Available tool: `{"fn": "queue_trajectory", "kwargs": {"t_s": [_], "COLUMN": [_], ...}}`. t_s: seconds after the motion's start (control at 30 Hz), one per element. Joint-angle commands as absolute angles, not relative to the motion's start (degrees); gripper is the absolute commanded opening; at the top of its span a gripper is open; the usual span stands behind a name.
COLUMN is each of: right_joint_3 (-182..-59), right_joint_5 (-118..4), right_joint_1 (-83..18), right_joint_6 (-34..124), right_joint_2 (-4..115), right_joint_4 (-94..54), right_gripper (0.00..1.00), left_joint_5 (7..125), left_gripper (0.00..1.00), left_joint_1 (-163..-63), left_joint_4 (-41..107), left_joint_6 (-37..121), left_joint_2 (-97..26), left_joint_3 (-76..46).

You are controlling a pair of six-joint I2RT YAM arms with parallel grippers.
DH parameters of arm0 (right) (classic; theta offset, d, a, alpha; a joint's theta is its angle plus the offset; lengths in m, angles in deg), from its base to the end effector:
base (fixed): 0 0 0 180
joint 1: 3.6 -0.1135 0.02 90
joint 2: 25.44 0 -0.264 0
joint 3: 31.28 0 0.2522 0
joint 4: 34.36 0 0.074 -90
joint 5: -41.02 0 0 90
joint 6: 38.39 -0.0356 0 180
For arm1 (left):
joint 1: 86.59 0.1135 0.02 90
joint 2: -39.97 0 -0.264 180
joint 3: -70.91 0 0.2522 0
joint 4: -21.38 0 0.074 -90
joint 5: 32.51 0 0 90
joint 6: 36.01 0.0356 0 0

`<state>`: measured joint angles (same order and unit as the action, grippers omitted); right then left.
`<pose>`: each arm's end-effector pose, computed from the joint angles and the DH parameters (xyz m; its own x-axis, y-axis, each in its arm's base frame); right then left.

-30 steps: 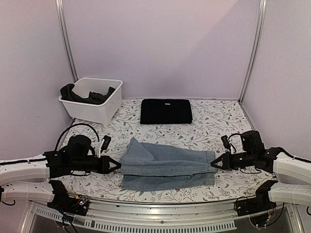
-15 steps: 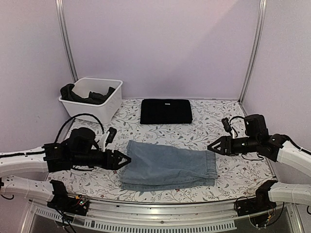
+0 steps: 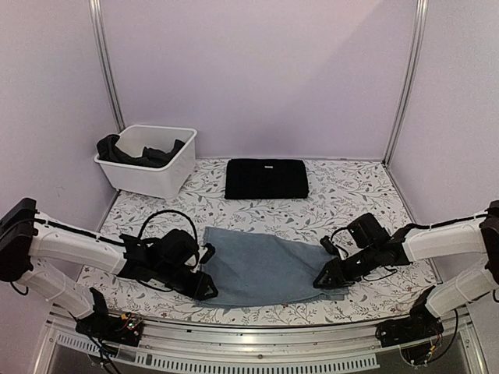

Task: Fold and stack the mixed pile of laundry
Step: Rotate the rectangle-folded skirt at the center of the board.

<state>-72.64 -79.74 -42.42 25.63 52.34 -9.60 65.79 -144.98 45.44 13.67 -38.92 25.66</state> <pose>0.1580 0.1505 0.1302 -0.9338 -0.2681 -0.2371 -0.3579 0.7035 0.6140 0.1201 -0.2049 0.1405 -0.9092 0.2558 -0.3285 0.3867 0.8111 -0.4388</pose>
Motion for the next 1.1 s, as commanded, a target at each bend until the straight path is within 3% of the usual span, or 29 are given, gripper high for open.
{"fn": "queue_trajectory", "kwargs": {"t_s": [0.0,0.1,0.27,0.4,0.57,0.8,1.07], "right_joint_3": [-66.72,-64.76,-69.09,-76.22,-88.96,-94.43,-95.57], "right_joint_5": [-79.82,-80.24,-82.51,-86.75,-79.71,-76.35,-81.43], "right_joint_1": [-44.68,-45.46,-46.4,-46.88,-44.84,-41.06,-40.18], "right_joint_6": [21.67,20.92,20.04,20.69,26.27,31.18,31.9], "right_joint_2": [53.69,54.07,54.43,53.3,47.26,54.01,67.23], "right_joint_4": [-11.77,-12.51,-15.35,-15.61,-6.92,-7.31,-15.24], "right_gripper": [0.5,0.6,0.65,0.66,0.75,0.62,0.52], "left_joint_5": [65.85,63.62,62.66,64.11,60.0,60.86,69.95], "left_gripper": [0.42,0.46,0.48,0.48,0.48,0.59,0.58], "left_joint_1": [-145.79,-144.04,-135.76,-124.76,-115.82,-122.24,-125.18], "left_joint_4": [48.09,48.22,45.31,42.68,43.9,38.65,33.75], "left_joint_6": [8.29,6.76,9.92,14.82,18.93,29.02,31.24], "left_joint_2": [-39.75,-40.65,-43.34,-45.94,-46.0,-44.82,-63.61], "left_joint_3": [30.55,31.23,28.1,24.83,19.7,5.9,-9.21]}}
